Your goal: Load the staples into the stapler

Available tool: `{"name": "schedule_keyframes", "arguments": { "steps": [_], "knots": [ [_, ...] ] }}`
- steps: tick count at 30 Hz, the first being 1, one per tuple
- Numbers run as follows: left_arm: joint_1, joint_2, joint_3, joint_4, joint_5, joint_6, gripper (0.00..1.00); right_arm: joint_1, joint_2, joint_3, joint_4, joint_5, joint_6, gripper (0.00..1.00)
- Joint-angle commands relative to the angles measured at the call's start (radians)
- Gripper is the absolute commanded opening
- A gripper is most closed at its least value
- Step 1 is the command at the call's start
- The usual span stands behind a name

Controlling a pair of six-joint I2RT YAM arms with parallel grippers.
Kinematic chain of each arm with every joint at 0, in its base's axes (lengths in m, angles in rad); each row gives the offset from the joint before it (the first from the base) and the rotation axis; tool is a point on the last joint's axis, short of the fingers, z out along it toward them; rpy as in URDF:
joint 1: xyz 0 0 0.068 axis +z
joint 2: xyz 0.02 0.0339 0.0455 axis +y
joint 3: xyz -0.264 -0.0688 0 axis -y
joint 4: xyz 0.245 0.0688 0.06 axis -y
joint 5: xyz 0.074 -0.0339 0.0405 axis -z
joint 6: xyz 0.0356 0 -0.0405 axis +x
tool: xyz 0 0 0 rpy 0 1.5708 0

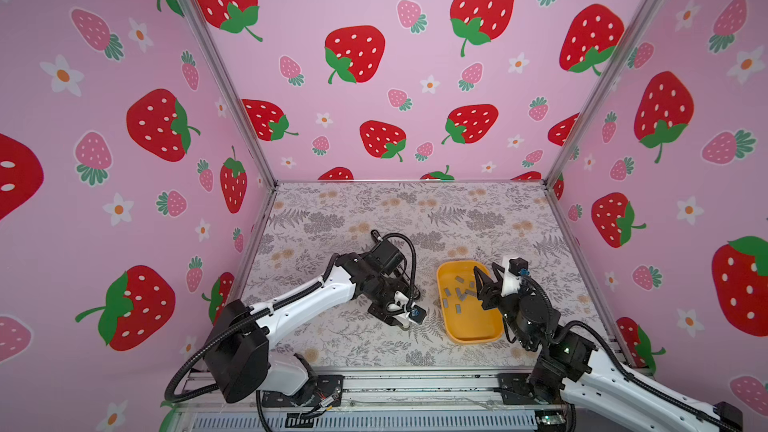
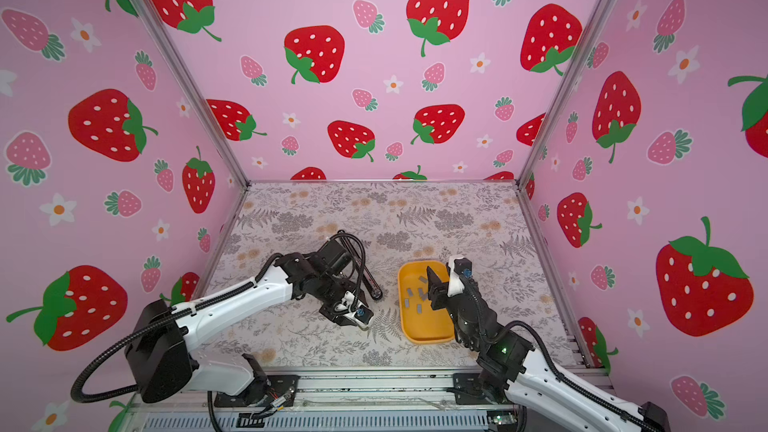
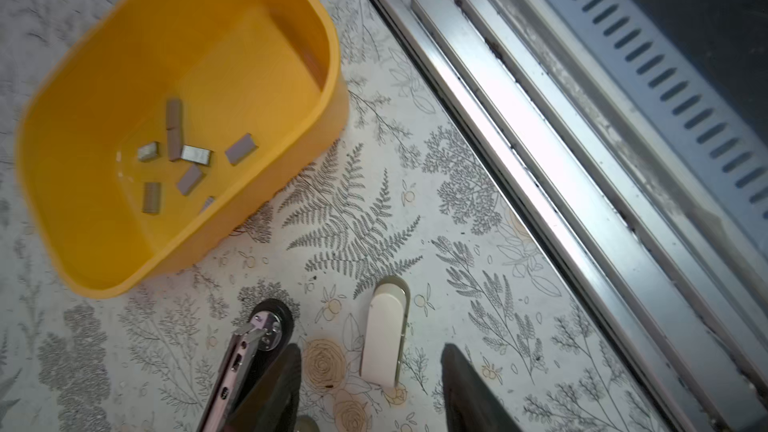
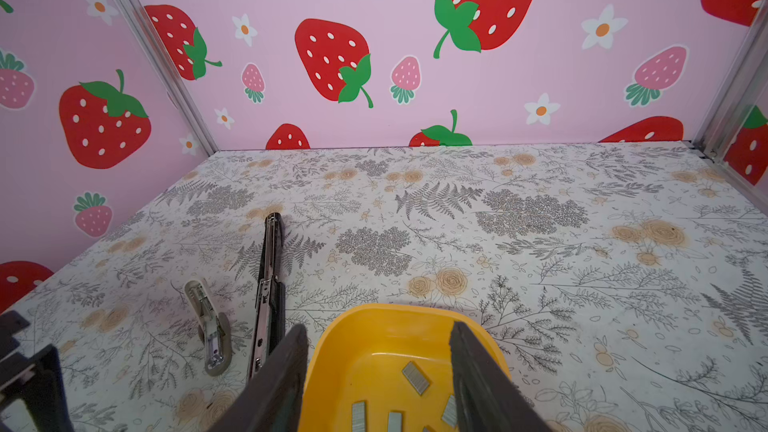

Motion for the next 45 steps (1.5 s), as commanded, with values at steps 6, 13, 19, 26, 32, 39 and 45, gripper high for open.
{"name": "schedule_keyframes", "arguments": {
  "steps": [6,13,19,26,32,39,45],
  "knots": [
    [-0.124,0.098,0.04,-0.024,-0.206,-0.046,0.54,-0.001,0.131,0.034,-0.025,0.024,0.01,0.56],
    [-0.158,0.209,0.076,-0.003,-0.3,-0.084,0.53,-0.003,0.159,0.032,-0.001,0.013,0.006,0.56],
    [-0.174,0.249,0.097,0.026,-0.387,-0.118,0.52,-0.004,0.146,0.026,0.001,0.015,-0.001,0.57],
    [-0.189,0.269,0.085,0.025,-0.418,-0.095,0.48,-0.005,0.139,0.02,0.002,0.016,-0.003,0.58],
    [-0.2,0.289,0.083,0.015,-0.446,-0.085,0.44,-0.006,0.139,0.019,0.001,0.015,-0.002,0.58],
    [-0.206,0.301,0.09,0.006,-0.447,-0.075,0.38,-0.007,0.136,0.019,0.001,0.01,0.001,0.58],
    [-0.207,0.316,0.131,-0.037,-0.46,-0.081,0.17,-0.007,0.142,0.018,0.004,0.009,0.003,0.58]
  ]
}}
